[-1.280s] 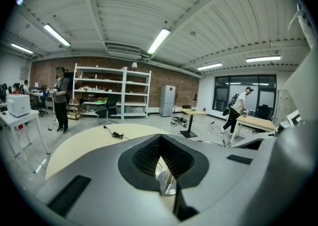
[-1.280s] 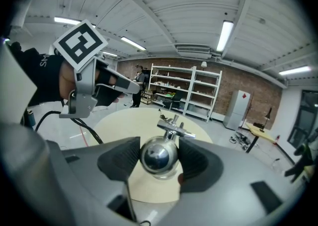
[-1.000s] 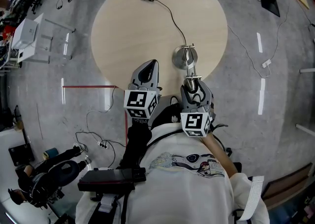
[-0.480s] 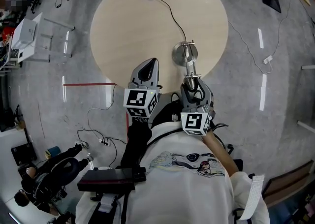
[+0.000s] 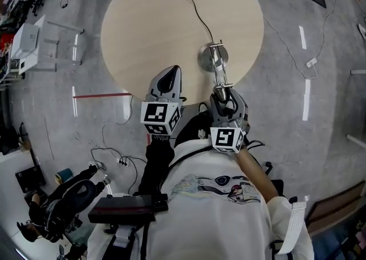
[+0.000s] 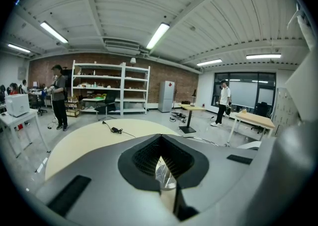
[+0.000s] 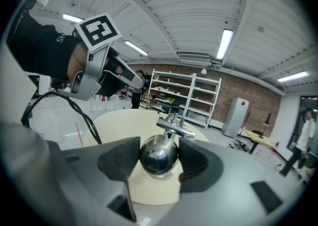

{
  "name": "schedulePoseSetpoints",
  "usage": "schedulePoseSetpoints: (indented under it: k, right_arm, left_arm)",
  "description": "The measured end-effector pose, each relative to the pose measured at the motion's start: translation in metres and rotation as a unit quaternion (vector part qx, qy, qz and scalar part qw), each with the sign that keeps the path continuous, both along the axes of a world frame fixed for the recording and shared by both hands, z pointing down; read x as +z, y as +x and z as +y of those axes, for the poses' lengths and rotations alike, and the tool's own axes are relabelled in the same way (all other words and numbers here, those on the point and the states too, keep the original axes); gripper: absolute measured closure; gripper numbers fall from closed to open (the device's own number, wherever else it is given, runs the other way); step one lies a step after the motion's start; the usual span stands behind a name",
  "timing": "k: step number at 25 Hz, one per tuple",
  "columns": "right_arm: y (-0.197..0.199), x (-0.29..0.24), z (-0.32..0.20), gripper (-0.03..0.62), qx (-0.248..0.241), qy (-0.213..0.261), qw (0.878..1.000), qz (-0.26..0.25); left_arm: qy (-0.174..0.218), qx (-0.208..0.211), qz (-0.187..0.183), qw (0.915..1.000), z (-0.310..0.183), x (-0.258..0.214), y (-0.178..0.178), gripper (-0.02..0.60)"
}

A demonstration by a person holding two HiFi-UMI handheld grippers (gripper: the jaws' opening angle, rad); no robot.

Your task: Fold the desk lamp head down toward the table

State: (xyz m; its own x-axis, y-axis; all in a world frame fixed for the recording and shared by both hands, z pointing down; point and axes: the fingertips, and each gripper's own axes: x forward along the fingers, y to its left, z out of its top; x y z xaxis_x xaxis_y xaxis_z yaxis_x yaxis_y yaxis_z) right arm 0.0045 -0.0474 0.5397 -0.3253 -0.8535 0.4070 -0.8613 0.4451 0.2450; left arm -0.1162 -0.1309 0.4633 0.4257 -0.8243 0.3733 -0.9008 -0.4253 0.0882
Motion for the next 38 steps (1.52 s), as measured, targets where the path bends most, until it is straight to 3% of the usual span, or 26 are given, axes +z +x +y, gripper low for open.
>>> schedulePoseSetpoints:
  k: [38]
  right_arm:
    - [0.020, 0.056, -0.008, 0.350, -0.019, -0.017, 1.000, -0.001]
  left_arm:
    - [-0.009, 0.007, -0.021, 0.9997, -0.001, 0.008, 0.016, 0.580]
